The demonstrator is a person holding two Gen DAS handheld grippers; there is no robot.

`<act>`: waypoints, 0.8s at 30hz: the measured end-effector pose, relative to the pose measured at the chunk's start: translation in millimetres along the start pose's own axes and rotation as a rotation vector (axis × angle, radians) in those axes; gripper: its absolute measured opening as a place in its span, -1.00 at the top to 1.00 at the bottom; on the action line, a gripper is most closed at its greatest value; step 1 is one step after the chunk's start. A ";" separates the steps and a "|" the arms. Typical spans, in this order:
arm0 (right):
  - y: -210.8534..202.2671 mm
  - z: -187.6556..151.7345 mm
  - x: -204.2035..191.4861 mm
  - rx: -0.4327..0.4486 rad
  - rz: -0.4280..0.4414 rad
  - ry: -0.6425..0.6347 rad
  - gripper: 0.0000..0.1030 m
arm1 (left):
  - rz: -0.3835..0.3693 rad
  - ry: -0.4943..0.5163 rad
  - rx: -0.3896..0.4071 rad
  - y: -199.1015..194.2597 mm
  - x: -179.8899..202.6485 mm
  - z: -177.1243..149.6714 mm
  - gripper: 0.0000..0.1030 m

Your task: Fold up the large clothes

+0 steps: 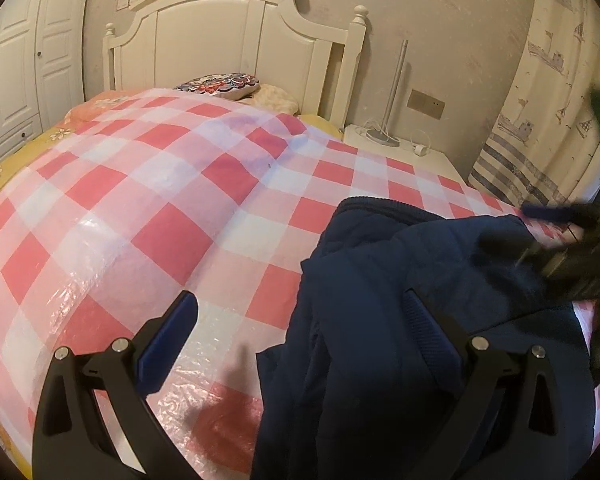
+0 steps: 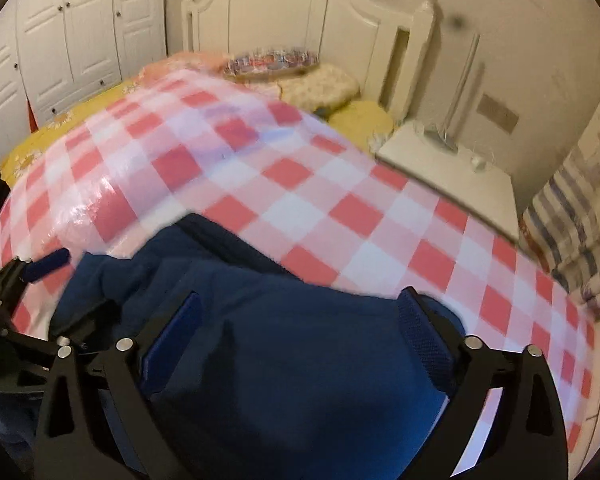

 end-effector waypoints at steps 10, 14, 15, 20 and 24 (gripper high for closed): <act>-39.4 -2.0 2.5 0.159 -0.088 0.005 -0.91 | -0.011 -0.011 -0.029 5.0 -2.4 -2.0 -0.96; -30.0 -18.4 42.9 0.137 -0.068 0.167 -0.91 | -0.010 -0.010 -0.034 5.0 -2.1 -2.5 -0.96; -9.4 -30.2 47.9 0.065 -0.021 0.187 -0.91 | -0.010 -0.010 -0.033 4.6 -2.3 -2.8 -0.96; -11.9 -50.5 60.9 0.096 0.092 0.302 -0.91 | -0.019 -0.011 -0.050 6.2 -1.5 -3.7 -0.96; -54.8 -76.7 30.9 0.181 0.176 0.271 -0.91 | -0.029 -0.006 -0.067 6.9 -1.9 -5.6 -0.96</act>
Point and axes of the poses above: each gripper's, at about its wrist camera, not at the fingertips, and y roughly the way its jaws point, x to its right, z to its top, the point moved 6 cm from there along y, roughly the way its jaws point, and after that the axes turned 1 degree about -x, right-handed, at the moved point
